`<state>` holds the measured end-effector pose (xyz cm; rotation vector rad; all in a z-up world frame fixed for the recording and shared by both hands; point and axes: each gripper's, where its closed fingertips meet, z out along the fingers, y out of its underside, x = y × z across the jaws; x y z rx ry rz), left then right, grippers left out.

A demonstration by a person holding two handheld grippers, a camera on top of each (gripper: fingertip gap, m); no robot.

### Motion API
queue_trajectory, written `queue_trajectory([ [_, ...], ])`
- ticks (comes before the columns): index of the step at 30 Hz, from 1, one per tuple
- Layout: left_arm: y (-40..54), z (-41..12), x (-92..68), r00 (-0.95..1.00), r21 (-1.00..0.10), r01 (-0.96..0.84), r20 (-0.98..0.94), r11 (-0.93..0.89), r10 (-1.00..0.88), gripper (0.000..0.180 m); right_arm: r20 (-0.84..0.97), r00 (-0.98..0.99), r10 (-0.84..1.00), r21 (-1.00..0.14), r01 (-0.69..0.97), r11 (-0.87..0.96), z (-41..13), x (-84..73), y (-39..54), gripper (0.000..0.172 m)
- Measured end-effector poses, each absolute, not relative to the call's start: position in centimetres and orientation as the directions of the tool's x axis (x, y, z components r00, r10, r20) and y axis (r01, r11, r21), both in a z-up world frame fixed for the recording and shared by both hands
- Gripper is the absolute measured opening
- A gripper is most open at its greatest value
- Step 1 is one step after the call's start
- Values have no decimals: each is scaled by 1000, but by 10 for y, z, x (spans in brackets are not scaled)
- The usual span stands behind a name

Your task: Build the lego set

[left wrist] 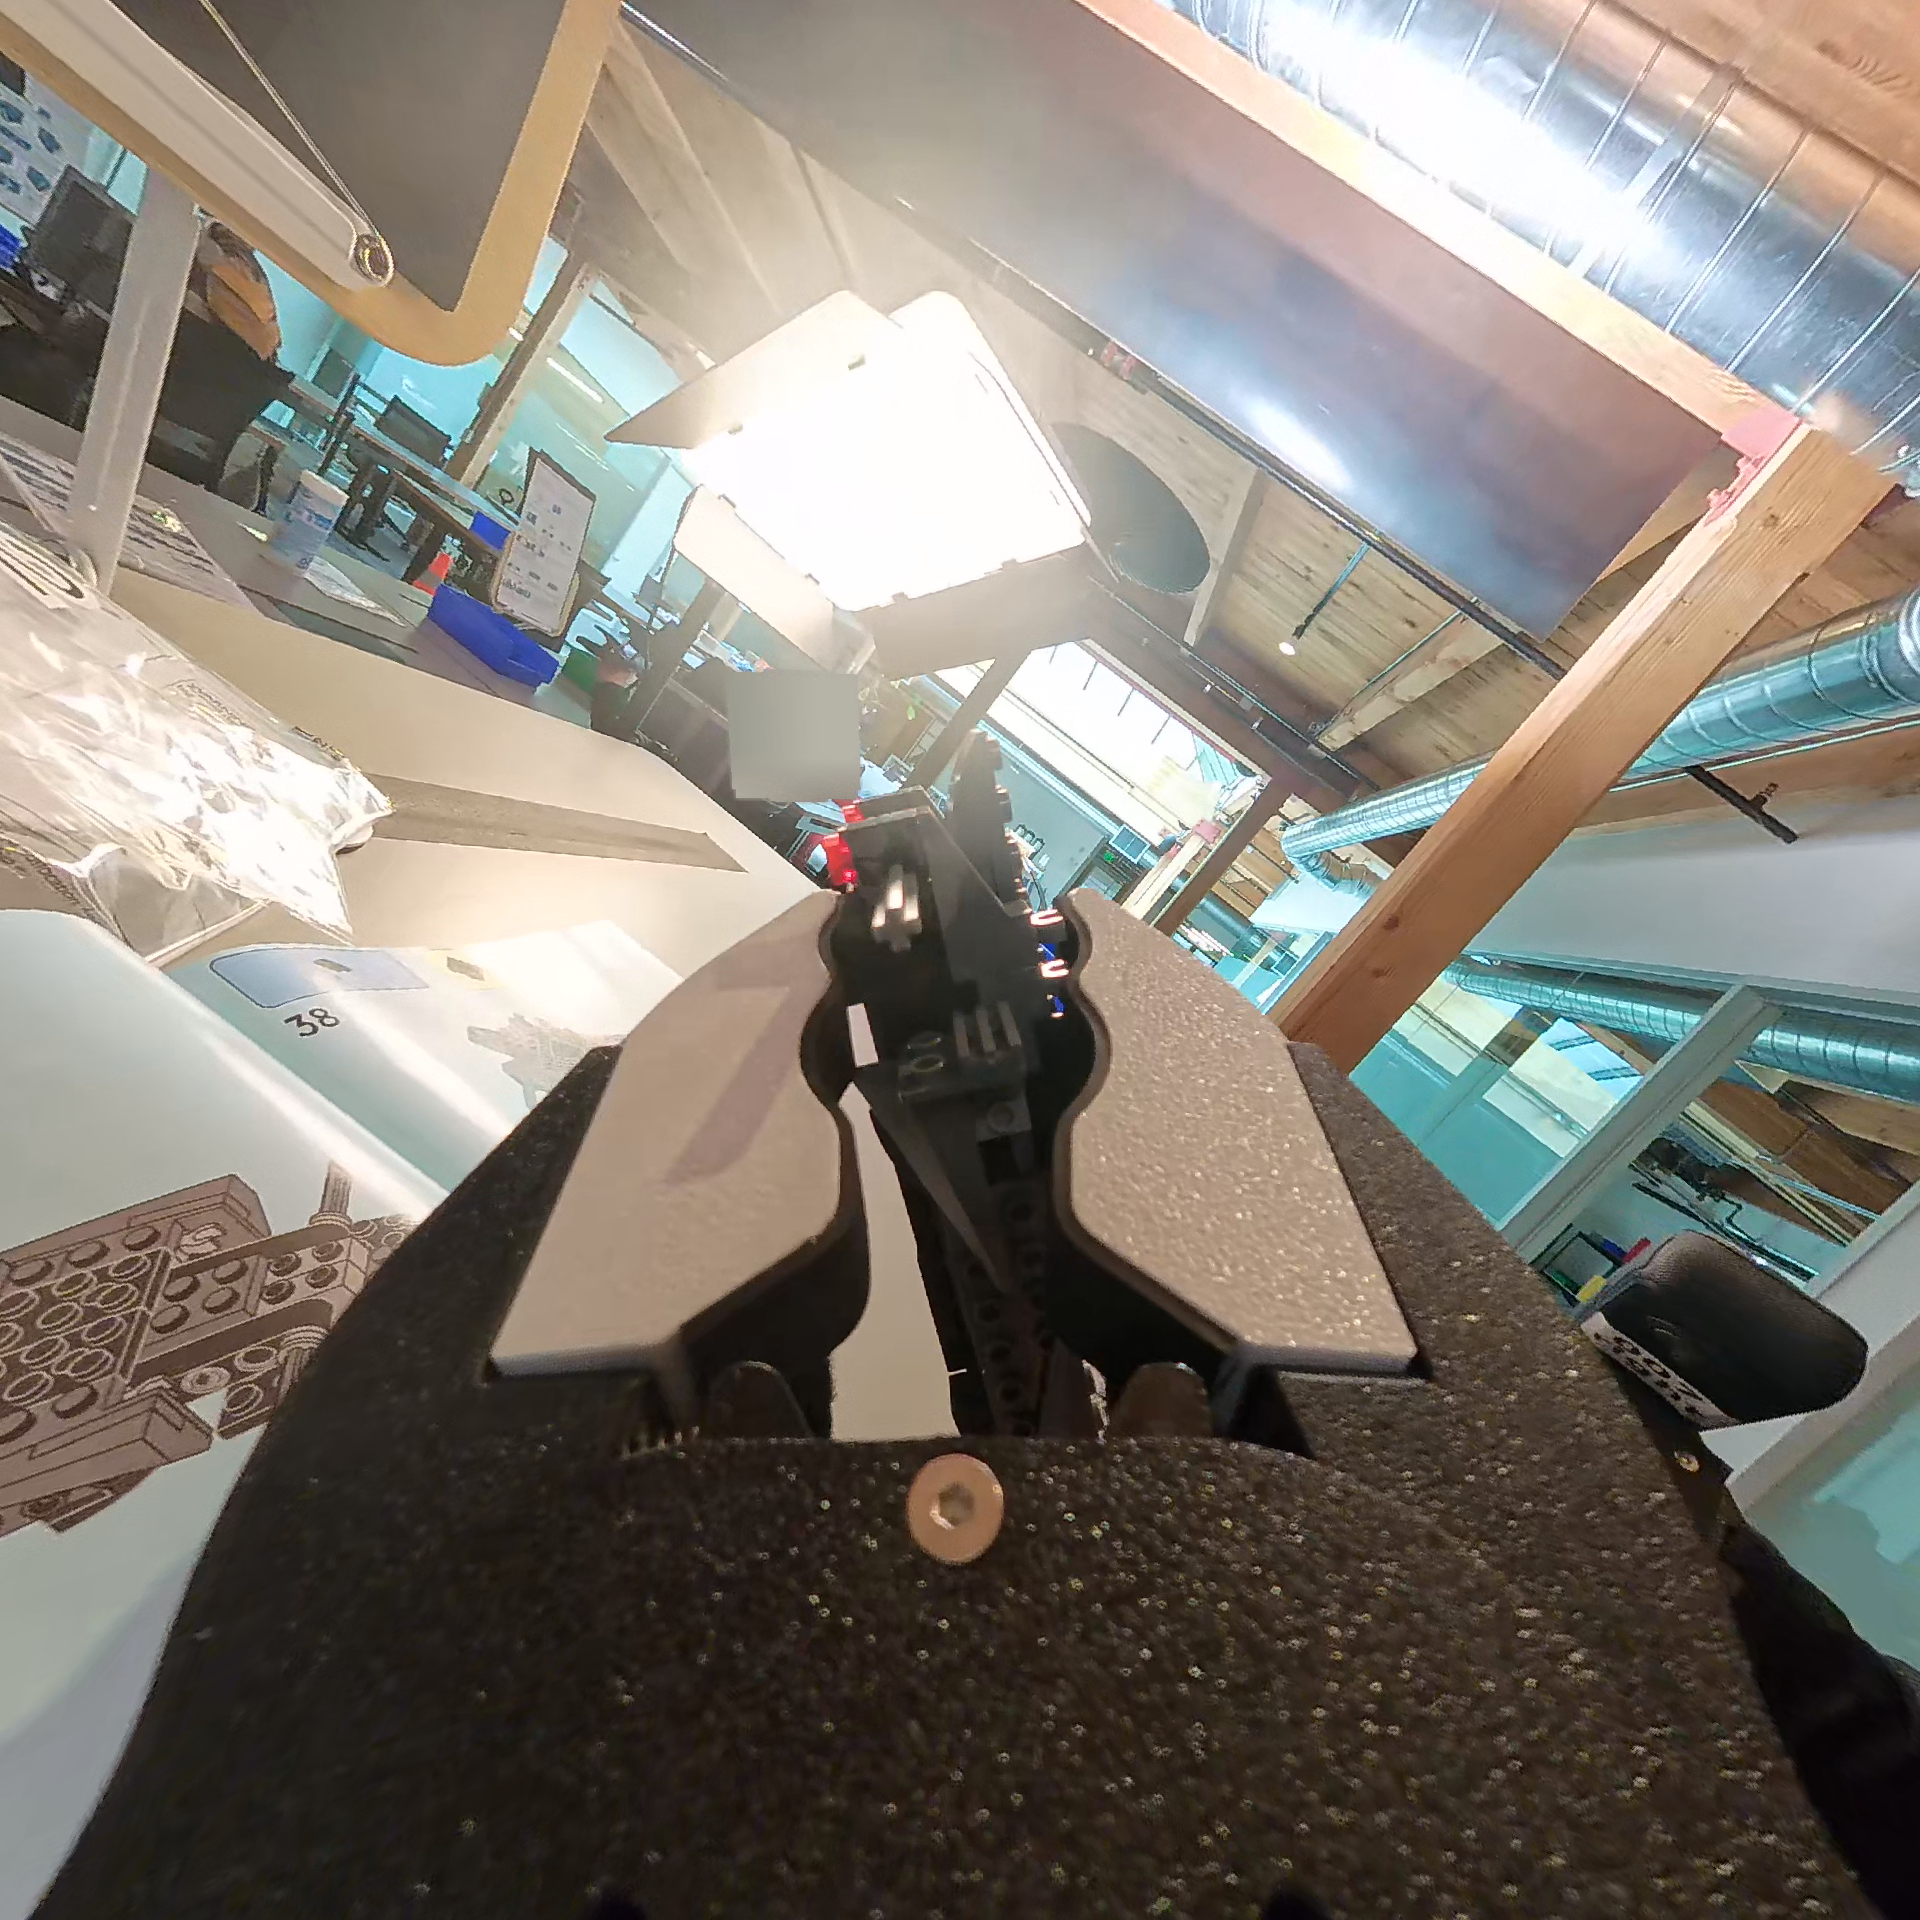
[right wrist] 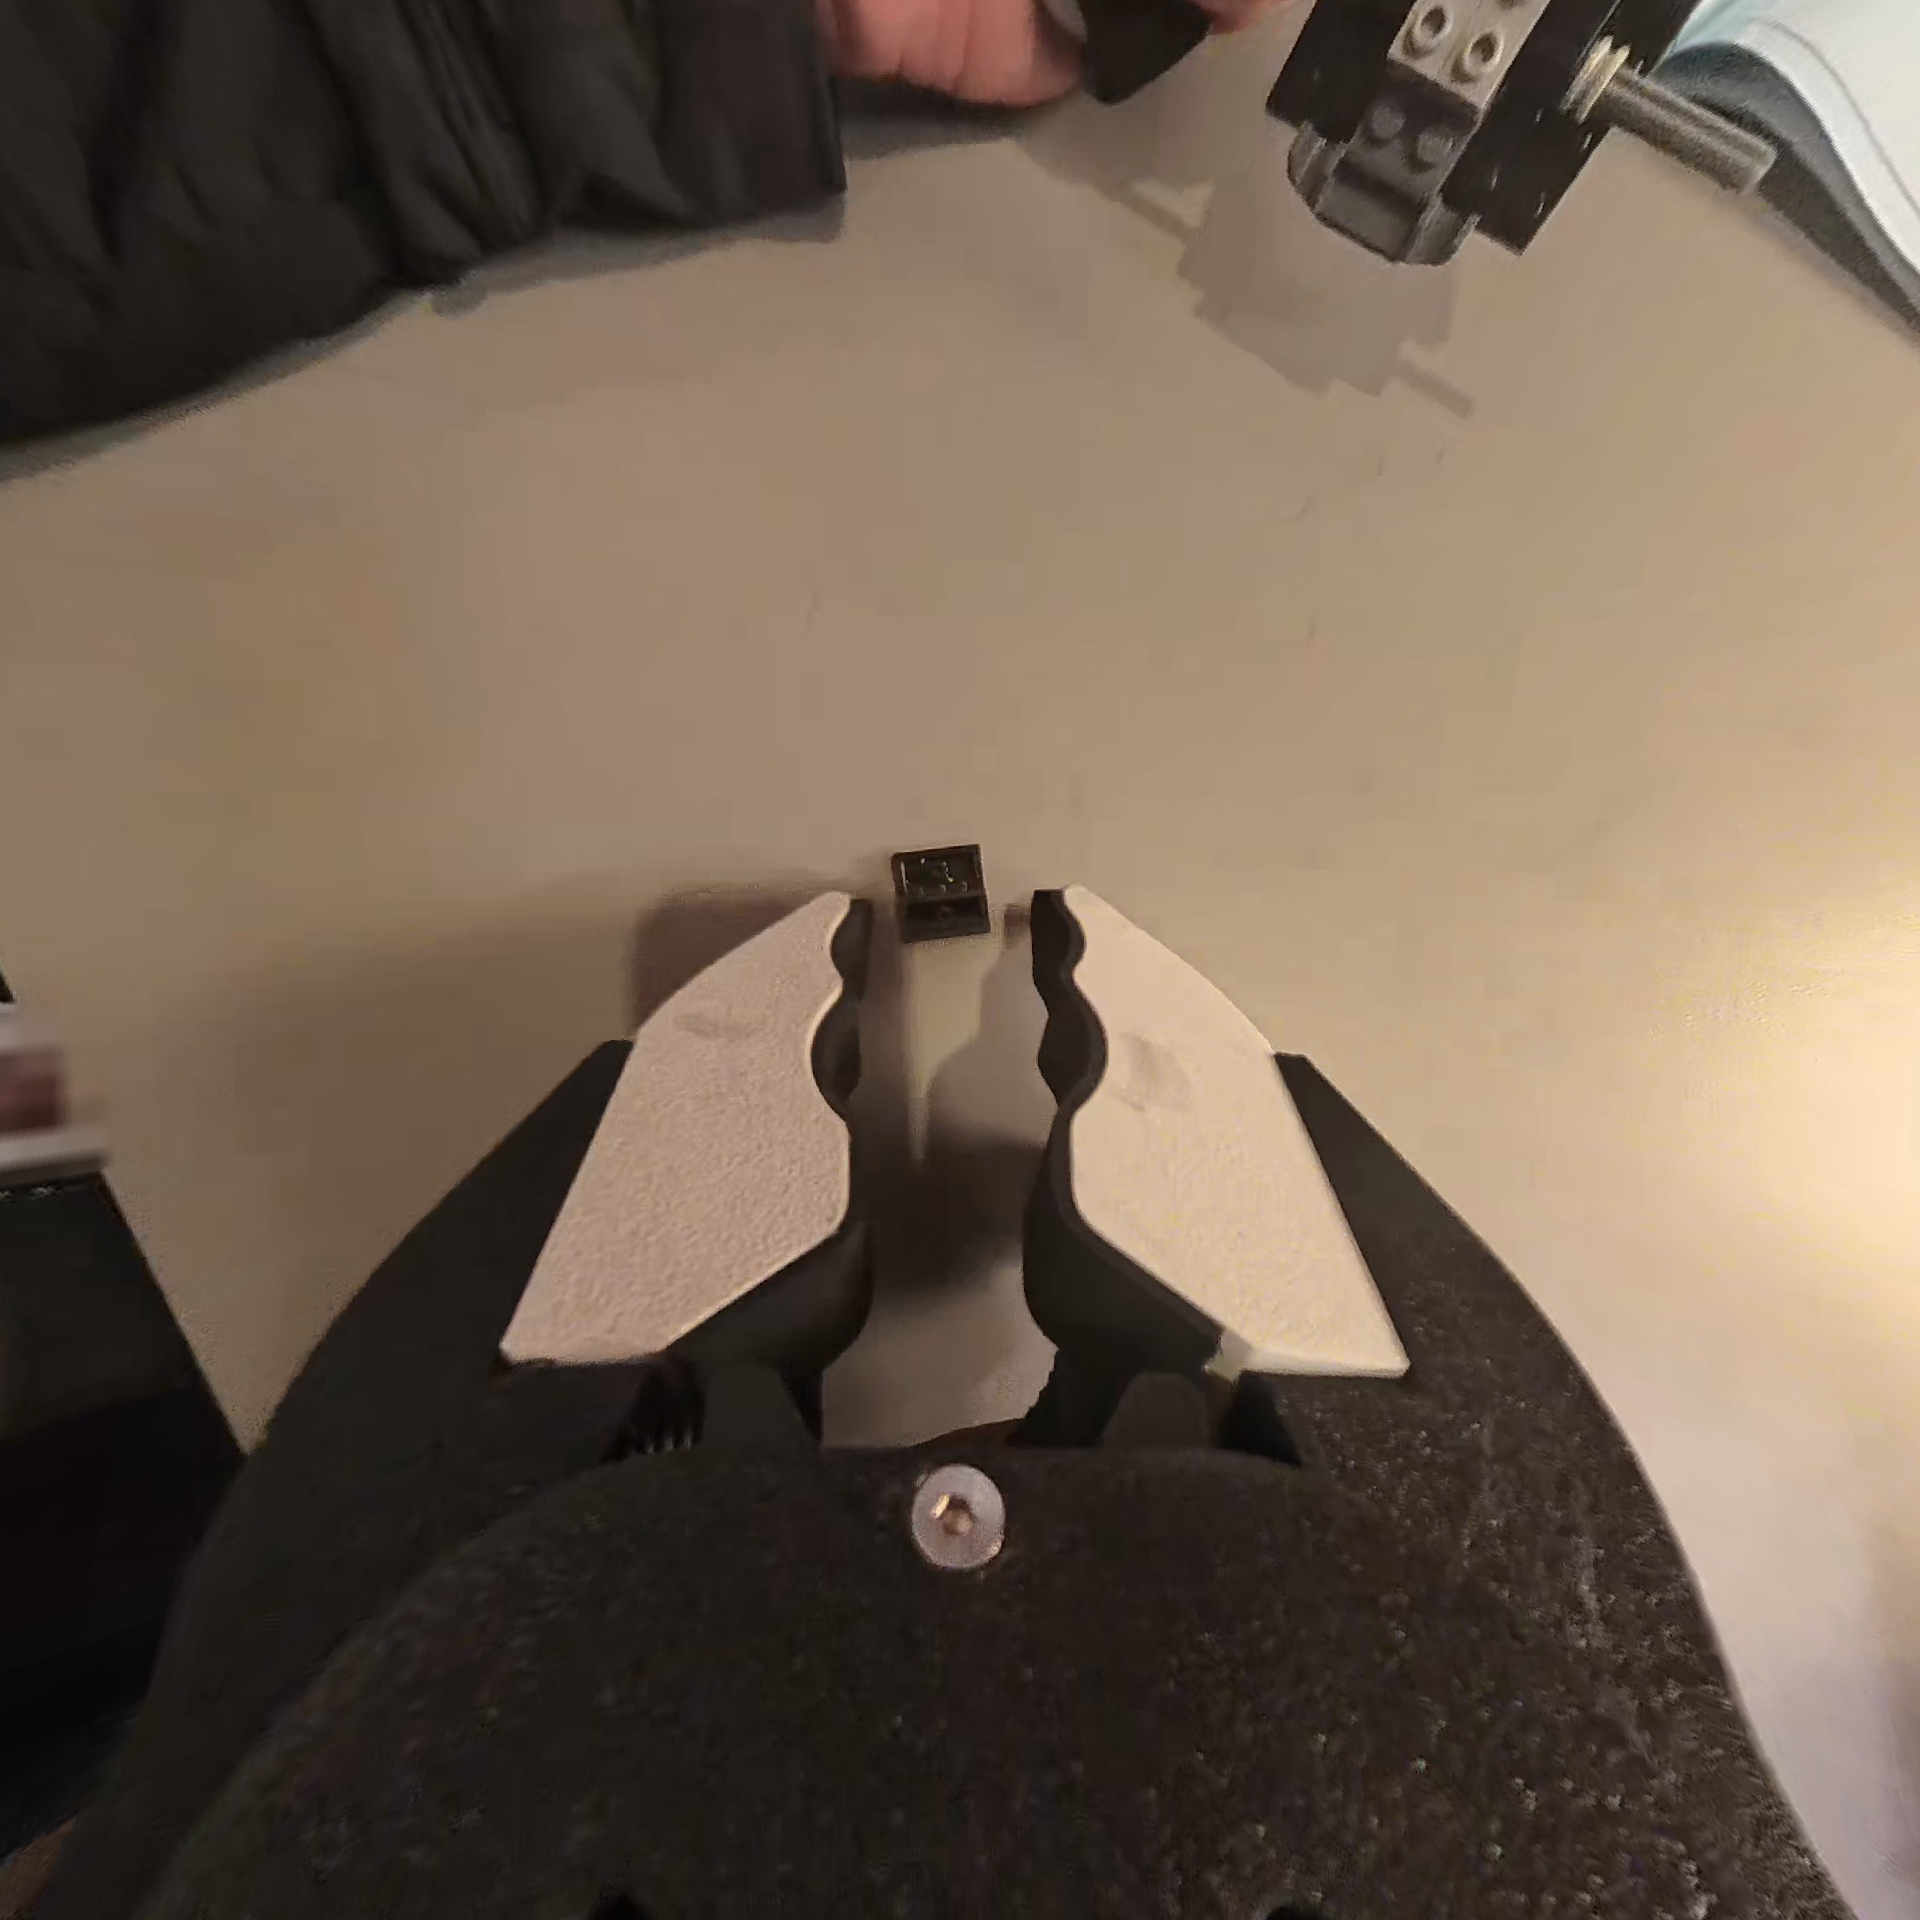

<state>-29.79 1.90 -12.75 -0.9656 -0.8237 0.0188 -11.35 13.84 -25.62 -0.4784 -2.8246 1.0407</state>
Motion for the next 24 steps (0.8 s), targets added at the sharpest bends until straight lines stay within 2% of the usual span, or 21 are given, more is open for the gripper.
queue_trajectory([
  [5,14,-127,-299,696,-709,339,631,618,342,36,-31,-964,263,-604,228,763,-258,-109,134,16],
  [8,13,-127,-300,692,-699,348,641,625,332,36,0,-966,258,-599,207,774,-258,-112,132,16],
  [11,13,-127,-301,689,-699,350,643,623,334,36,253,-907,336,-662,91,744,-232,-142,132,16],
  [15,11,-128,-303,684,-691,356,651,629,329,36,412,-838,359,-731,-68,679,-184,-147,126,23],
  [19,9,-128,-305,679,-682,358,659,637,324,36,402,-838,370,-739,-58,671,-178,-144,133,38],
  [24,12,-129,-306,680,-694,357,652,626,335,36,297,-861,412,-765,43,643,-196,-141,143,38],
])
